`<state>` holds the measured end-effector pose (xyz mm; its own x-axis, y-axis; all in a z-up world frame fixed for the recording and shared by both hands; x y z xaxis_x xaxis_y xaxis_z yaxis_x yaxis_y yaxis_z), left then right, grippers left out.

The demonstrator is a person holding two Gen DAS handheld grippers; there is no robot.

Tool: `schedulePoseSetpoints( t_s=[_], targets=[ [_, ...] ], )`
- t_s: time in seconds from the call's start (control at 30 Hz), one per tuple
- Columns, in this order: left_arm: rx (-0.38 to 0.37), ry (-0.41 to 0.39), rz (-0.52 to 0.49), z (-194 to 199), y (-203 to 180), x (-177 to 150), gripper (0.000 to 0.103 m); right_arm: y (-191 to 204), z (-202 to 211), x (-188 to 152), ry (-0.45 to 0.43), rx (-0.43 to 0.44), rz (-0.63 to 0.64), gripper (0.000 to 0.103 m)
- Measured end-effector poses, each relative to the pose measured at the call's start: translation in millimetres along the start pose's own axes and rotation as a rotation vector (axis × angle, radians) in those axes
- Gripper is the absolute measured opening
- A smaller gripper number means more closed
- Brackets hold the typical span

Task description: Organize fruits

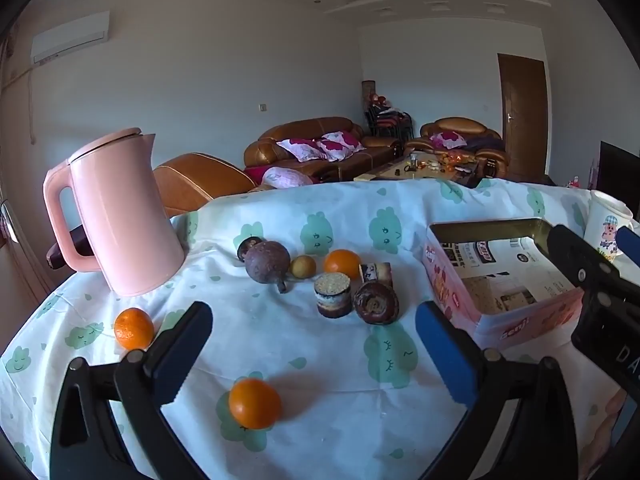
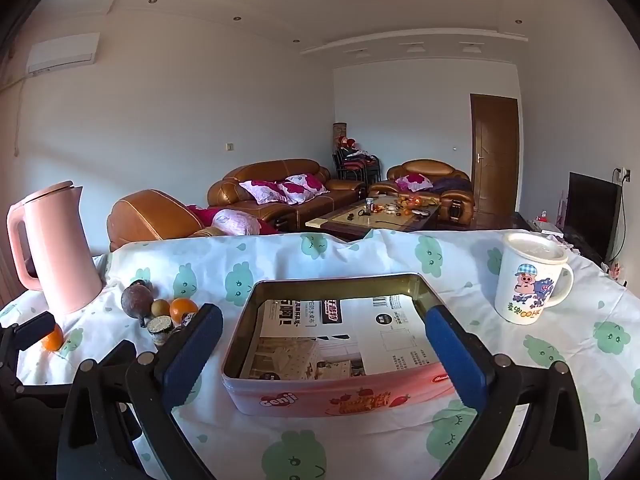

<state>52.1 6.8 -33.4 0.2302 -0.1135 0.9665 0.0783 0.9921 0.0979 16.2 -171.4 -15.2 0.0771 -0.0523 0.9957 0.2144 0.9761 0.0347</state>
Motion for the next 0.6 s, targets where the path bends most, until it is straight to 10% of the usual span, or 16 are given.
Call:
schedulePoseSetpoints(
  t_s=[0.6],
  targets=[
    [0.026, -0.008, -0.006, 7.1, 7.9, -3.5, 0.103, 0.3, 4.1, 2.4, -0.009, 0.009, 0.002, 0.102]
  ],
)
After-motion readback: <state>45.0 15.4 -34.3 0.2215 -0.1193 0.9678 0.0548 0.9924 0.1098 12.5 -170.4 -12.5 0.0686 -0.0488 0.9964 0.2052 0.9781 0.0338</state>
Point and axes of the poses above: each gripper's, at about its wrist camera, not at the fingertips, and z roughly against the way its jaws point, y to its left, x to its top, the point moved 7 cm from there along -z, roughly the way its jaws point, and after that the axes turned 14 degrees about -y, right-handed, at the moved point
